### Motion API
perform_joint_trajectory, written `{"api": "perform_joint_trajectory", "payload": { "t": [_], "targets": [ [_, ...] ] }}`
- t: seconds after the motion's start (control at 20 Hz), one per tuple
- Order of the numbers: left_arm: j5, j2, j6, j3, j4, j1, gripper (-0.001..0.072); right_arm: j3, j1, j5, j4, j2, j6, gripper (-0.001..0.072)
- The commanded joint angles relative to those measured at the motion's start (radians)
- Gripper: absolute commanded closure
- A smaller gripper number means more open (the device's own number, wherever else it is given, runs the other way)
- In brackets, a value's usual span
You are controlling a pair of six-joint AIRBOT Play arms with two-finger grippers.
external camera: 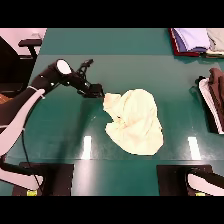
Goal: Fold the shirts.
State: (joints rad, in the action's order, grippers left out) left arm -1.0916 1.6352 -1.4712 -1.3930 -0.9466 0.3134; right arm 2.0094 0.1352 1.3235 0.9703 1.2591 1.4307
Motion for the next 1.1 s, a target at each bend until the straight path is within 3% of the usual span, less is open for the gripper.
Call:
{"api": "perform_joint_trajectory", "payload": {
  "t": [0.0,0.35,0.4,0.45,0.5,0.75,0.9,1.05],
  "targets": [
    [0.038,0.093,0.045,0.018,0.144,-0.006,0.0165,0.0,0.0,0.005,0.0,0.0,0.0,0.0694],
    [0.142,0.1,0.088,0.018,0.107,0.073,0.0167,0.0,0.0,0.014,-0.001,0.0,0.0,0.0694],
    [0.139,0.1,0.081,0.017,0.105,0.065,0.0285,0.0,0.0,0.029,0.0,0.0,0.0,0.0694],
    [0.126,0.1,0.082,0.012,0.105,0.053,0.0541,0.0,0.0,0.048,0.0,0.0,0.0,0.0694],
    [0.109,0.098,0.083,0.005,0.108,0.036,0.0671,0.0,0.0,0.063,0.0,0.0,0.0,0.0694],
    [-0.033,0.03,0.093,-0.111,0.09,-0.104,0.0681,-0.047,0.0,0.192,0.128,-0.009,0.034,0.0694],
    [-0.077,-0.036,0.113,-0.187,0.043,-0.185,0.0681,-0.291,0.0,0.21,0.193,-0.06,0.051,0.0694],
    [-0.082,-0.09,0.118,-0.196,-0.023,-0.22,0.068,-0.608,0.0,0.126,0.19,-0.098,0.054,0.0685]
  ]
}}
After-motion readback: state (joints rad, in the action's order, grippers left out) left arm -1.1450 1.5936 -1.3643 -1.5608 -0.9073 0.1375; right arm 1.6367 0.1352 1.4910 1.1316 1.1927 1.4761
